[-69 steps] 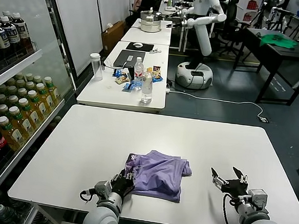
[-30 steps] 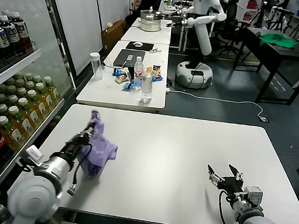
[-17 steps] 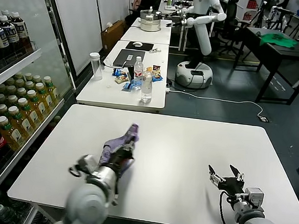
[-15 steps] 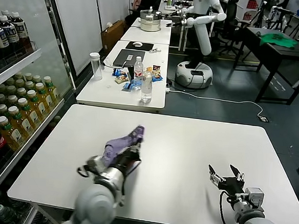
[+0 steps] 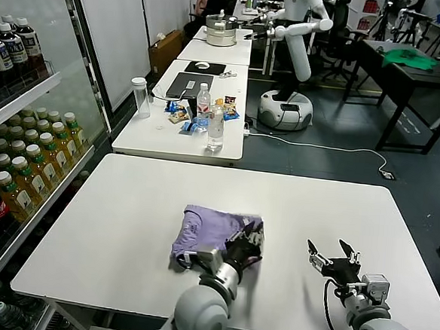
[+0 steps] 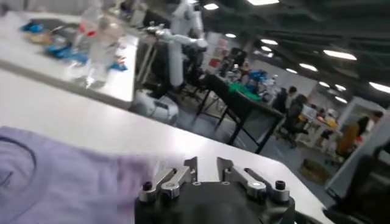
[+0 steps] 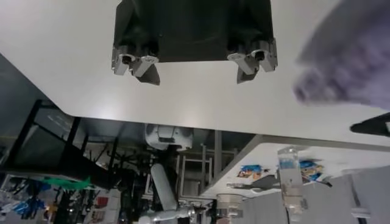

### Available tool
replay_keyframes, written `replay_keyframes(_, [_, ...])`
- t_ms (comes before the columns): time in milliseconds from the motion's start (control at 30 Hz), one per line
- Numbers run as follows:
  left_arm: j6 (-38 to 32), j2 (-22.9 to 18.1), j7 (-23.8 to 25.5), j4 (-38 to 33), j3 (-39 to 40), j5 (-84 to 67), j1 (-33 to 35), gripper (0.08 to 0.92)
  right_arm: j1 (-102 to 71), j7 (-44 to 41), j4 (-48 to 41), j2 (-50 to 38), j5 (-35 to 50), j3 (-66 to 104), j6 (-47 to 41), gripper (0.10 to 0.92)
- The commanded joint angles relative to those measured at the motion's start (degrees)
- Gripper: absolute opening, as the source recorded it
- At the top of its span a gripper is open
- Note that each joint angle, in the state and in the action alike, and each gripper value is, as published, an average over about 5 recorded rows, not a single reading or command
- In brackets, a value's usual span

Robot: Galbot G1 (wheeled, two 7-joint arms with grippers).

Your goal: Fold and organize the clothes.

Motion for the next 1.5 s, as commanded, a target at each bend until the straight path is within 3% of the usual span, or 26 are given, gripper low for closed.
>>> replay_keyframes(33, [-3.54,2.48,7.68,-2.44,3.35,14.42,3.6,0.396,1.02,-0.03,-0.29,0.29,-0.32,-1.19,0.07,0.823])
replay_keyframes(367, [-9.21,12.46,5.86,-8.27,-14.88,16.65,14.18,0.681,10.59,2.84,-6.9,5.96,-2.92,-15.64,-0.79,0.823])
replay_keyframes(533, [-11.77,14.39,4.68,-9.65,-19.72,16.38,18.85,0.803,14.65,4.09,-13.65,9.89,-3.58,-21.13,-1.27,0.823])
replay_keyframes(1033, [-12.41,13.4,3.99,-10.83,-21.9,16.14,21.13,0.823,18.71,4.22,-23.14,14.36,-5.34,-23.9,-0.95,0.817])
replay_keyframes(1133, [-12.31,13.19,4.04,-10.81,-21.78,16.1,21.43,0.823,19.18,4.19,-23.88,13.76,-5.08,-23.45,-0.69,0.764])
replay_keyframes(1500, [-12.07,12.57,4.16,-10.43,-20.83,15.93,21.51,0.823,20.3,3.4,-22.83,8.5,-3.89,-20.54,0.06,0.457])
